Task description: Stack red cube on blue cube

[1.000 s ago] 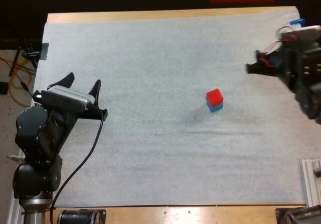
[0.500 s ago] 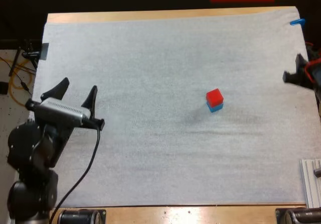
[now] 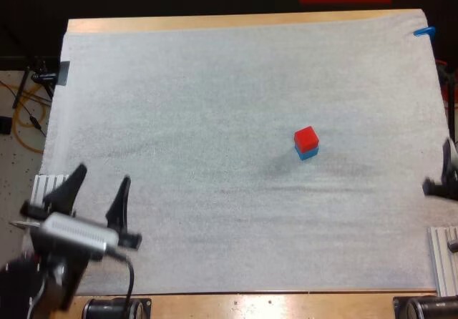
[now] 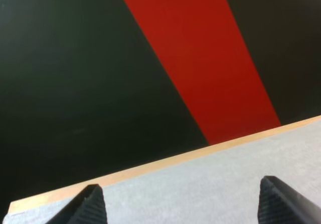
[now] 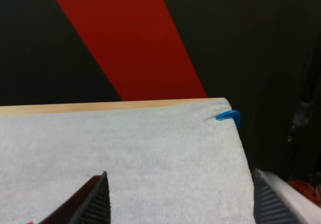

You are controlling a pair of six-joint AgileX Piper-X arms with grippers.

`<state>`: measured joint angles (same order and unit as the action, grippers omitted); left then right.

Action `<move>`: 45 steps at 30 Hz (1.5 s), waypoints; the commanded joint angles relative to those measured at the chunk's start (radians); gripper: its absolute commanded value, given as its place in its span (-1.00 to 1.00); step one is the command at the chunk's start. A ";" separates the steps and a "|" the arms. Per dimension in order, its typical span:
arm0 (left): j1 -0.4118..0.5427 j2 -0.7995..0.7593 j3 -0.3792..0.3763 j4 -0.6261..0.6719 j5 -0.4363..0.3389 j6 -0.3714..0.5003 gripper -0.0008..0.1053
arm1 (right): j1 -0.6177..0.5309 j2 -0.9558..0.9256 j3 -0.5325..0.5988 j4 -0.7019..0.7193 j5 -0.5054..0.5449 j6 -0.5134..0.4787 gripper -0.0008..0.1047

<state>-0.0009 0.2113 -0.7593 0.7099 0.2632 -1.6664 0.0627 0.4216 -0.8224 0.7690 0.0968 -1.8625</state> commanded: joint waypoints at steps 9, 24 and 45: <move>-0.003 -0.243 -0.006 0.306 0.003 0.027 0.20 | -0.002 -0.297 0.096 0.220 -0.005 -0.002 0.14; -0.001 -0.364 0.051 0.491 -0.002 0.056 0.20 | -0.002 -0.475 0.141 0.311 -0.056 -0.008 0.14; -0.001 -0.363 0.268 0.256 -0.002 0.053 0.20 | -0.002 -0.473 0.325 0.202 -0.056 -0.012 0.14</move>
<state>-0.0009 -0.0134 -0.4864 0.9798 0.2650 -1.6142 0.0627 -0.0118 -0.4934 0.9822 0.0455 -1.8646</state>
